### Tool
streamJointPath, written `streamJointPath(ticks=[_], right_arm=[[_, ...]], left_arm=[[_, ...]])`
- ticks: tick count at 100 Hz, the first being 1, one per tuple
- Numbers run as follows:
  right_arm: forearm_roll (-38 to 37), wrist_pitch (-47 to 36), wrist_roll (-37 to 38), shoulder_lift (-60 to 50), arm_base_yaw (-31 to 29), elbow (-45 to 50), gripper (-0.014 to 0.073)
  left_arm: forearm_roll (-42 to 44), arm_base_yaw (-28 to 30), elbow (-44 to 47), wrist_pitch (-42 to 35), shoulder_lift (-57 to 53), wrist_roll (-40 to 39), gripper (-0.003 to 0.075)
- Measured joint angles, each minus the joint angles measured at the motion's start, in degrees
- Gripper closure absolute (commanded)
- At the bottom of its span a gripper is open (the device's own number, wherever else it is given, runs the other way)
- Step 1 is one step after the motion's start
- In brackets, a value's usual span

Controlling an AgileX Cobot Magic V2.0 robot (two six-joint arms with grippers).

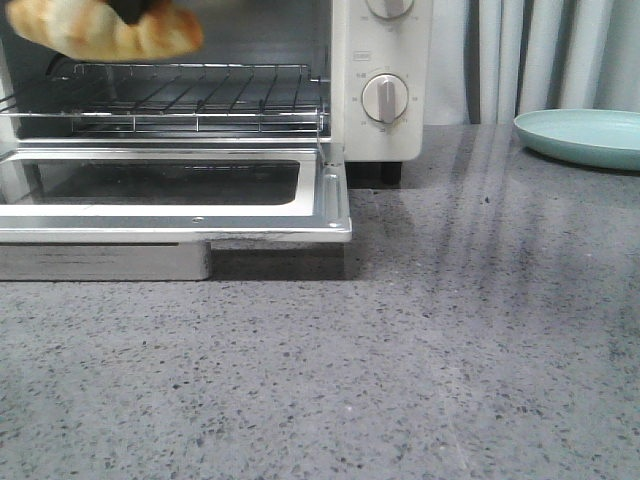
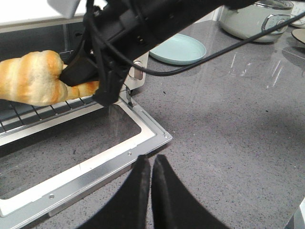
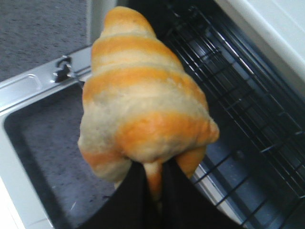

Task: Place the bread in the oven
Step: 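Lift the croissant and carry it with the right gripper into the oven, then lower the croissant onto the wire rack and open the right gripper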

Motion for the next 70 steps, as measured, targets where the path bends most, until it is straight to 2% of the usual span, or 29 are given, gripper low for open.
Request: streamJointPath(ticks=[35, 41, 48, 63, 70], right_arm=[[-1.5, -3.4, 2.1, 2.5, -2.7, 0.0, 0.0668], [-1.5, -3.5, 2.1, 2.5, -2.7, 0.0, 0.0638], [-1.5, -3.5, 2.1, 2.5, -2.7, 0.0, 0.0547], [-1.5, -3.5, 2.1, 2.5, -2.7, 0.0, 0.0171], [-1.5, -3.5, 2.1, 2.5, -2.7, 0.0, 0.006]], left_arm=[[0.0, 0.0, 0.0, 0.1, 0.0, 0.0, 0.0741], [0.1, 0.0, 0.0, 0.1, 0.0, 0.0, 0.0742], [0.1, 0.0, 0.0, 0.1, 0.0, 0.0, 0.0742], [0.1, 0.0, 0.0, 0.1, 0.0, 0.0, 0.0742], [0.1, 0.0, 0.0, 0.1, 0.0, 0.0, 0.0742]])
